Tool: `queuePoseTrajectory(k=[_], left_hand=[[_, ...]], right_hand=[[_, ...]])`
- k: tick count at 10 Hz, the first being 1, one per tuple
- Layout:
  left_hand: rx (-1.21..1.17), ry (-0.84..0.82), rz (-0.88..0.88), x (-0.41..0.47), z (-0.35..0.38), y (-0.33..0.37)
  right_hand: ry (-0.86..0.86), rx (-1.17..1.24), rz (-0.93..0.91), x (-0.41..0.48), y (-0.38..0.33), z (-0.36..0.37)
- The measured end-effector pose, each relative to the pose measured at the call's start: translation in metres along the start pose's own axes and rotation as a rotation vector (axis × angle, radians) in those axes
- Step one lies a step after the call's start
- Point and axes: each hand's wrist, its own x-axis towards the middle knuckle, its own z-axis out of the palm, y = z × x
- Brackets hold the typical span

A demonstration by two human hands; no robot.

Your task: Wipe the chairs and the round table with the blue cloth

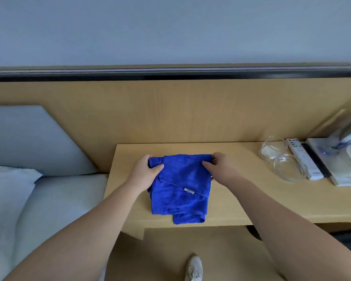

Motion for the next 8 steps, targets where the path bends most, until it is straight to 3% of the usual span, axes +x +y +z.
queuePoseTrajectory(k=[2, 4, 5, 6, 8], left_hand=[[0.025, 0.029, -0.108, 0.077, 0.028, -0.018], [0.131, 0.024, -0.093, 0.109, 0.042, -0.038], [0.406, -0.019, 0.056, 0.102, 0.040, -0.045], [0.663, -0.187, 0.202, 0.091, 0.035, -0.050], [0.600, -0.261, 0.266, 0.068, 0.002, -0.045]], right_hand=[[-0.048, -0.119, 0.056, 0.081, 0.007, 0.011], [-0.036, -0.300, 0.034, 0.110, 0.018, 0.022], [-0.062, -0.567, -0.203, 0.096, 0.024, 0.028], [-0.235, -0.819, -0.234, 0.081, 0.035, 0.038], [-0.143, -0.723, -0.119, 0.043, 0.015, 0.039]])
